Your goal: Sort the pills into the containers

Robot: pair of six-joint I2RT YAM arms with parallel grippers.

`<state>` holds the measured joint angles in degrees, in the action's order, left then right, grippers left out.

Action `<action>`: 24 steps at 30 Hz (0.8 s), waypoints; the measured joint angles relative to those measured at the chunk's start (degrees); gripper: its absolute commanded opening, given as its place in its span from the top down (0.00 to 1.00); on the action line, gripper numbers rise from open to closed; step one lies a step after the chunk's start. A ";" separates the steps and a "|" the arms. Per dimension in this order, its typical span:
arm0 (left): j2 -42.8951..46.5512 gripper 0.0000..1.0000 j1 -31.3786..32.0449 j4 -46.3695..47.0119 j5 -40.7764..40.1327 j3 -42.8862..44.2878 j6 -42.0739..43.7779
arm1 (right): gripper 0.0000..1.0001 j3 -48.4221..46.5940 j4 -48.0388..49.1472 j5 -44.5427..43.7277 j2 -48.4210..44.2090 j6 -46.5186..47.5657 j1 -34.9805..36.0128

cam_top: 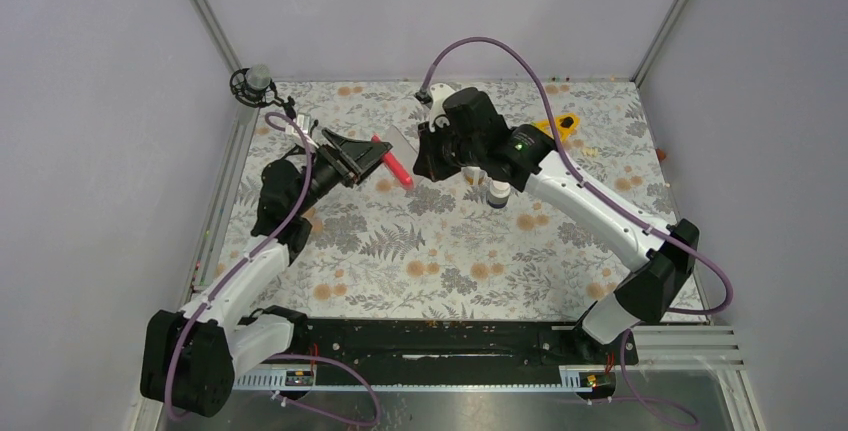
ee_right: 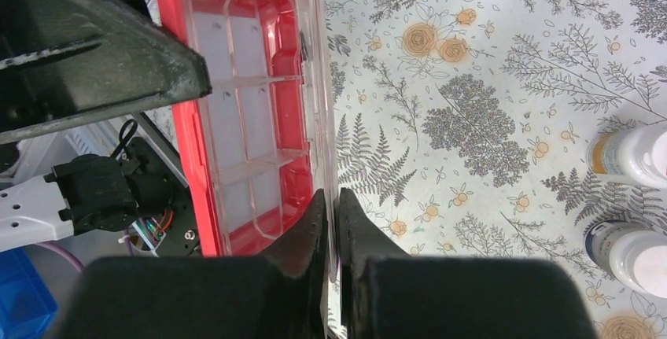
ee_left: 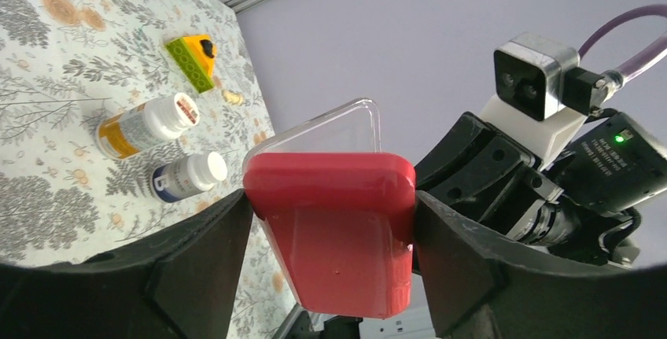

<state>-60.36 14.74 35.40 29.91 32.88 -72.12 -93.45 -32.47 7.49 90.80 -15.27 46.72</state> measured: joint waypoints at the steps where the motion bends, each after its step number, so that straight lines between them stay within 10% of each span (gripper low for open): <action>1: 0.61 0.10 0.00 -1.20 -0.24 0.00 0.94 | 1.00 0.33 0.20 -0.09 -0.09 0.02 0.04; 24: 14.47 0.07 0.09 -37.59 -16.24 3.96 25.31 | 1.00 12.41 7.93 -10.16 -2.34 7.63 0.37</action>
<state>-45.89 14.83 -2.20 13.67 36.84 -46.81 -81.03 -24.53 -2.68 88.47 -7.64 47.09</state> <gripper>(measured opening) 0.942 0.047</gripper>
